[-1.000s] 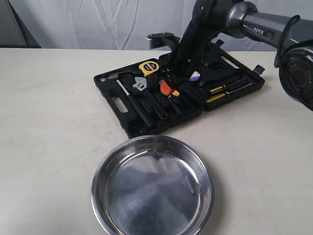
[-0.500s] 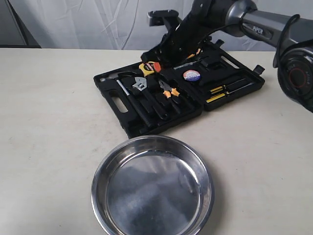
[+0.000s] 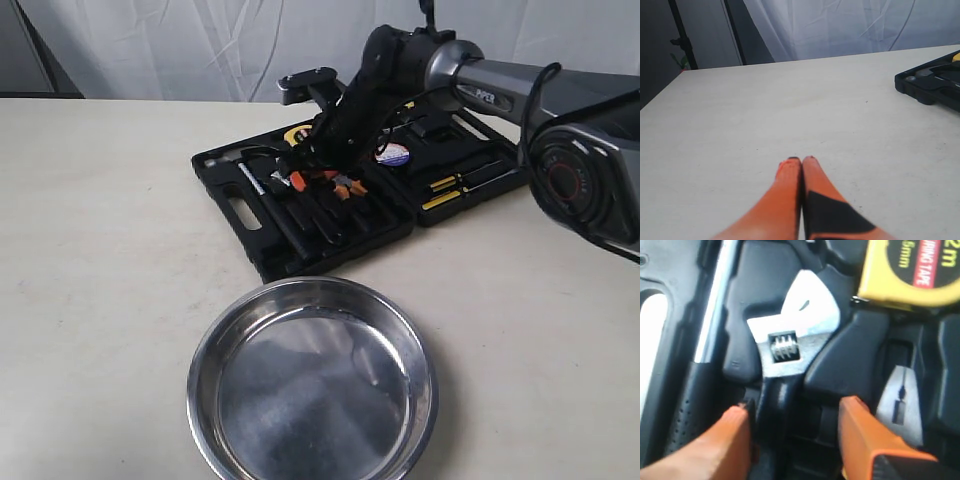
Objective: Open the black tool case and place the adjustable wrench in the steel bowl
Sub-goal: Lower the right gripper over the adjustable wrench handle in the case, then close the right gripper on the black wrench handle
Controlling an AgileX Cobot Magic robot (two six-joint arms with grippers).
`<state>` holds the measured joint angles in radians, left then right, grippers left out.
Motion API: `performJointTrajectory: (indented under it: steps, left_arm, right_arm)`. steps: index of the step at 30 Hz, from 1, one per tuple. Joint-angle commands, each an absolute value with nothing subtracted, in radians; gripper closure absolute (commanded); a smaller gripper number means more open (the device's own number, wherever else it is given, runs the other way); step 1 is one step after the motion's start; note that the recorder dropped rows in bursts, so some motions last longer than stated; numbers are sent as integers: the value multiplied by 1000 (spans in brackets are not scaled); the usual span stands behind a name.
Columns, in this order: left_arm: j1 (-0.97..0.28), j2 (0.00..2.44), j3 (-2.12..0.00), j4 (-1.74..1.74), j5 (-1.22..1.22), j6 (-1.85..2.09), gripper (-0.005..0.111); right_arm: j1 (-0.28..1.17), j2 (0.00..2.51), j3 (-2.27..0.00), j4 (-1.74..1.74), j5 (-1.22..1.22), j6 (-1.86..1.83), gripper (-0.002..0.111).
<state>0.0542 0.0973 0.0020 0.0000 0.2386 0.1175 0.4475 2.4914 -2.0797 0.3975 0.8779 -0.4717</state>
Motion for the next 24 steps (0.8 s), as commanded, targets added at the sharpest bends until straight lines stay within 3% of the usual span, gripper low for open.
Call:
performJointTrajectory:
  steps: [1, 6, 24]
  left_arm:
    - [47, 93, 0, 0, 231, 112, 106]
    - [47, 93, 0, 0, 231, 112, 106]
    - [47, 93, 0, 0, 231, 112, 106]
  right_arm:
    - [480, 2515, -2081, 367, 829, -469, 66]
    - [489, 2526, -2081, 281, 779, -370, 63]
    - [540, 2532, -2081, -88, 884, -60, 65]
